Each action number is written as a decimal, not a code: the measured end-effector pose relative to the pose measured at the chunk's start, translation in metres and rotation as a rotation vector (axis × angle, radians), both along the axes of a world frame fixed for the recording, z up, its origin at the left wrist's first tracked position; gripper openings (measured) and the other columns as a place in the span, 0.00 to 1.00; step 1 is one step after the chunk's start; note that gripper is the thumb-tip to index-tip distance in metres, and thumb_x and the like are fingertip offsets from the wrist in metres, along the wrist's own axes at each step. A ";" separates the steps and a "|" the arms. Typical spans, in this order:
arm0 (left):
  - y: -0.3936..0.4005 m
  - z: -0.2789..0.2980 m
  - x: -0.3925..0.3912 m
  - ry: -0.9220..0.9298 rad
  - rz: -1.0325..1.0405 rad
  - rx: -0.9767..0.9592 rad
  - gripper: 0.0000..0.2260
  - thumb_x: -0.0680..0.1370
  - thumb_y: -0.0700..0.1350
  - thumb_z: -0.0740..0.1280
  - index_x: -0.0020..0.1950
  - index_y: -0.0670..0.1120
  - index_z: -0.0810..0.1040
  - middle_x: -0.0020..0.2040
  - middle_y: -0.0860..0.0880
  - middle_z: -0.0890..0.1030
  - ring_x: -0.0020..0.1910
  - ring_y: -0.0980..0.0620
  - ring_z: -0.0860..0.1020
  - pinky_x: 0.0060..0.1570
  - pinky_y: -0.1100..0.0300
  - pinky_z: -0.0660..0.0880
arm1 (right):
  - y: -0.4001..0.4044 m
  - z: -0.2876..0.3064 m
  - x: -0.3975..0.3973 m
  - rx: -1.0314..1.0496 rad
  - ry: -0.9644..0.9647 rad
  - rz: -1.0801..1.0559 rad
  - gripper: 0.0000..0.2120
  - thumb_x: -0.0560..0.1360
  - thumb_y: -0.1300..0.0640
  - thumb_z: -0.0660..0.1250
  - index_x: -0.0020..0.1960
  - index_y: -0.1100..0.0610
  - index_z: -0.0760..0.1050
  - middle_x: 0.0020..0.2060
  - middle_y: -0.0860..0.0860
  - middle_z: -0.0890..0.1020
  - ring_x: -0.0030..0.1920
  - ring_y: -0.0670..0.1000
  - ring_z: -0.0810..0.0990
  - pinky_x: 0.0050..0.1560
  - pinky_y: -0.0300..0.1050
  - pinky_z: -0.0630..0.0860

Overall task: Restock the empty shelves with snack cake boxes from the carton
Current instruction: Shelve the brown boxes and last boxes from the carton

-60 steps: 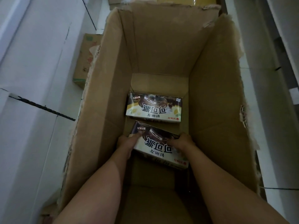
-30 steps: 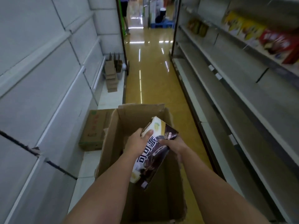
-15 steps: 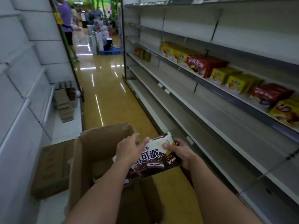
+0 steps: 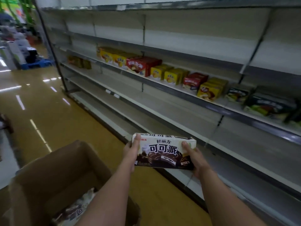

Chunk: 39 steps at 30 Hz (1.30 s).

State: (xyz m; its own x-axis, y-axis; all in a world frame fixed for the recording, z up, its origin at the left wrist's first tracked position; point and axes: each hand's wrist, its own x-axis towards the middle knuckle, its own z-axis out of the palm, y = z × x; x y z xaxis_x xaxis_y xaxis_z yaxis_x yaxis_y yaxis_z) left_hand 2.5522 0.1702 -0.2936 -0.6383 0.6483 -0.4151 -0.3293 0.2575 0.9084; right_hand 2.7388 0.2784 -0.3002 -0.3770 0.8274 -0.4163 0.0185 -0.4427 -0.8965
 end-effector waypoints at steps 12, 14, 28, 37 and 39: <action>0.094 0.009 0.192 0.051 -0.405 0.000 0.30 0.76 0.65 0.59 0.65 0.42 0.72 0.56 0.47 0.76 0.48 0.49 0.75 0.49 0.58 0.70 | 0.034 -0.007 0.224 0.087 -0.120 -0.516 0.65 0.46 0.17 0.62 0.69 0.61 0.64 0.62 0.60 0.76 0.61 0.61 0.77 0.63 0.61 0.72; 0.105 0.011 0.227 0.079 -0.463 0.024 0.28 0.78 0.63 0.59 0.65 0.42 0.72 0.55 0.47 0.75 0.48 0.51 0.72 0.51 0.57 0.67 | 0.024 0.009 0.256 0.091 -0.128 -0.555 0.53 0.58 0.21 0.62 0.67 0.62 0.65 0.60 0.59 0.76 0.59 0.61 0.77 0.63 0.60 0.72; 0.159 0.017 0.496 0.193 -0.767 0.039 0.33 0.76 0.65 0.60 0.72 0.44 0.64 0.69 0.45 0.69 0.66 0.42 0.69 0.63 0.49 0.67 | -0.008 0.019 0.512 0.155 -0.274 -0.854 0.27 0.70 0.50 0.74 0.63 0.63 0.70 0.56 0.56 0.78 0.55 0.53 0.77 0.48 0.43 0.72; 0.209 0.017 0.621 0.250 -1.006 0.064 0.40 0.72 0.65 0.66 0.75 0.44 0.56 0.73 0.42 0.64 0.69 0.39 0.67 0.67 0.44 0.66 | 0.000 0.023 0.626 0.123 -0.444 -1.043 0.41 0.57 0.40 0.78 0.63 0.58 0.70 0.62 0.57 0.73 0.58 0.56 0.76 0.62 0.56 0.74; 0.223 0.020 0.645 0.270 -1.040 0.082 0.41 0.72 0.63 0.68 0.75 0.43 0.54 0.74 0.41 0.63 0.69 0.39 0.67 0.66 0.45 0.67 | 0.006 0.032 0.642 0.127 -0.428 -1.085 0.32 0.65 0.48 0.77 0.63 0.60 0.70 0.61 0.58 0.75 0.57 0.56 0.77 0.60 0.52 0.75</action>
